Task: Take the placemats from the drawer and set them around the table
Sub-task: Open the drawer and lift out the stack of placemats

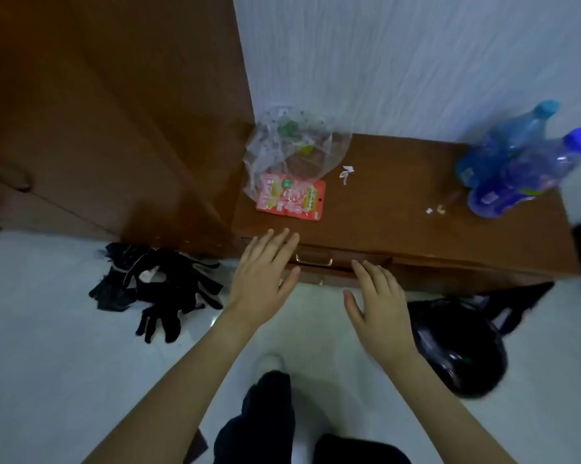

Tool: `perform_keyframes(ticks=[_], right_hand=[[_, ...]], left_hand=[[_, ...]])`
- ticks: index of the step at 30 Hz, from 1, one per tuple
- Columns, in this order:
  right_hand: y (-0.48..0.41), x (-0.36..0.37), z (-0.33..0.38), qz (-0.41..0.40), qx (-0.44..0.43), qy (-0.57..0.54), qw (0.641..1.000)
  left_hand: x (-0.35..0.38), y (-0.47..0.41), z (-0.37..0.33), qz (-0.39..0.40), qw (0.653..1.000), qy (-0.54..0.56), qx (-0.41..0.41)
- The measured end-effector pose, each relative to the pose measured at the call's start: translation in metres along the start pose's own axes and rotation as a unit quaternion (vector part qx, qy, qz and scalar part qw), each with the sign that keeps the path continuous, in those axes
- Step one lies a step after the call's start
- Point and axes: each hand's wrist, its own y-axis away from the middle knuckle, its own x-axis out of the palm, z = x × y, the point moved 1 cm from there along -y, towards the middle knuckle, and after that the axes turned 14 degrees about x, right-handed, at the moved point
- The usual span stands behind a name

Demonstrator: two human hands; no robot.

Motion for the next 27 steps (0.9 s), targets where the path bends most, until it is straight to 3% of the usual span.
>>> perform_keyframes(ticks=[5, 12, 17, 21, 27], right_hand=[[-0.058, 0.143, -0.019, 0.000, -0.062, 0.014, 0.998], [-0.104, 0.271, -0.047, -0.125, -0.166, 0.056, 0.977], [-0.112, 0.296, -0.055, -0.218, -0.177, 0.003, 0.960], [-0.112, 0.302, -0.053, -0.207, -0.145, -0.084, 0.964], [-0.101, 0.295, -0.046, -0.186, -0.098, -0.117, 0.971]], left_hand=[[0.120, -0.023, 0.069, -0.011, 0.999, -0.024, 0.021], [0.188, -0.032, 0.114, -0.159, 0.978, -0.083, 0.103], [0.204, -0.033, 0.125, -0.221, 0.961, -0.107, 0.128], [0.207, -0.034, 0.126, -0.244, 0.956, -0.101, 0.125], [0.201, -0.032, 0.123, -0.227, 0.961, -0.105, 0.118]])
